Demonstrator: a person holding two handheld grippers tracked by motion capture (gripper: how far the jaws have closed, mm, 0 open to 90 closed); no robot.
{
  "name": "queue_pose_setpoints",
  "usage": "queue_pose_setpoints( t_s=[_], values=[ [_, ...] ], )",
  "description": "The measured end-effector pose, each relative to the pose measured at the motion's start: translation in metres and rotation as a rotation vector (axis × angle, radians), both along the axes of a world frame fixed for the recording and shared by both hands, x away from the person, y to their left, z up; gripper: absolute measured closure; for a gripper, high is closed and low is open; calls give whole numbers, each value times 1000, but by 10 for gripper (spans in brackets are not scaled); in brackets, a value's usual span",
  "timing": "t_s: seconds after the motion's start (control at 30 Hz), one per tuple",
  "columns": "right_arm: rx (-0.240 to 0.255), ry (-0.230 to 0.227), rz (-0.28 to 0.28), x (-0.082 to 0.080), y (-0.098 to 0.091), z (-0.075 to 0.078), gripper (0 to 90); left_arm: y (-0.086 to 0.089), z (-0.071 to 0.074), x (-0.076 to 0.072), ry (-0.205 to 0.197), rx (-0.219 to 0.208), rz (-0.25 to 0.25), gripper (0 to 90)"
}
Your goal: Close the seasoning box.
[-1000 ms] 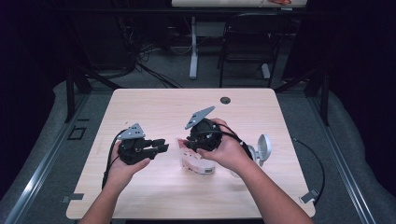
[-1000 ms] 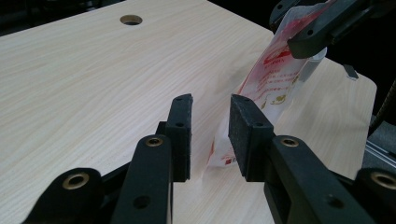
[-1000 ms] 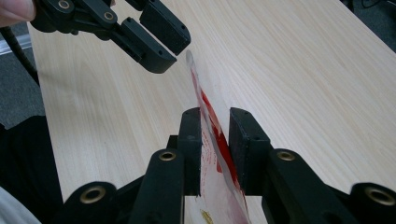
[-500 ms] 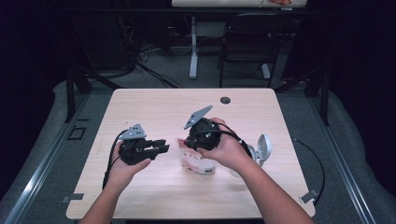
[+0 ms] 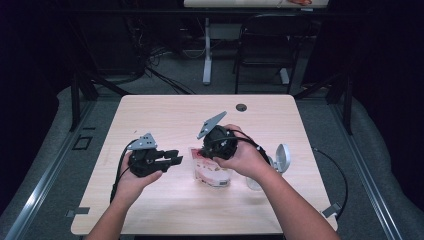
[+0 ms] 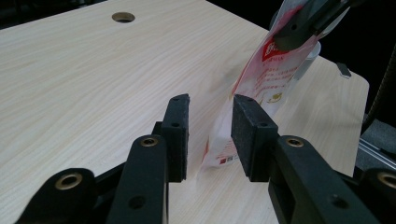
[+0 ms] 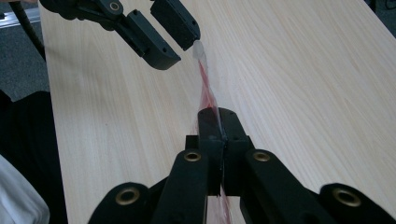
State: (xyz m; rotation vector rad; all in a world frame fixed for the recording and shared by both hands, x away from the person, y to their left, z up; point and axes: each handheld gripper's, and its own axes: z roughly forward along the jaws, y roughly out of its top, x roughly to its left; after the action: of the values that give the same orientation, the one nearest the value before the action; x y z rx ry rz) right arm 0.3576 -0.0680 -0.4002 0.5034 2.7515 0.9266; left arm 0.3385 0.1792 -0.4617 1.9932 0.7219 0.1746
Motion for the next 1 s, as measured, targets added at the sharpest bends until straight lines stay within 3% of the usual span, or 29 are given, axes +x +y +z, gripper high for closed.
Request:
queue_pose_setpoints(
  t_s=[0.1,0.47,0.57,0.67,0.83,1.0],
  values=[
    [3,-20,-4,-1,-3,1,900,-3,-2,0,6,9,-17,646],
    [49,-20,10,-5,-13,6,900,-14,-8,0,3,43,-68,565],
    [62,-24,18,-8,-15,11,900,-17,-10,-1,-11,63,-60,560],
    [62,-34,24,-12,-17,15,900,-20,-12,0,-1,64,-89,549],
    [78,-49,28,-15,-21,22,900,-22,-16,1,-3,15,-119,503],
    [88,-66,41,-21,-24,33,900,-26,-20,1,-6,6,-160,483]
  ],
)
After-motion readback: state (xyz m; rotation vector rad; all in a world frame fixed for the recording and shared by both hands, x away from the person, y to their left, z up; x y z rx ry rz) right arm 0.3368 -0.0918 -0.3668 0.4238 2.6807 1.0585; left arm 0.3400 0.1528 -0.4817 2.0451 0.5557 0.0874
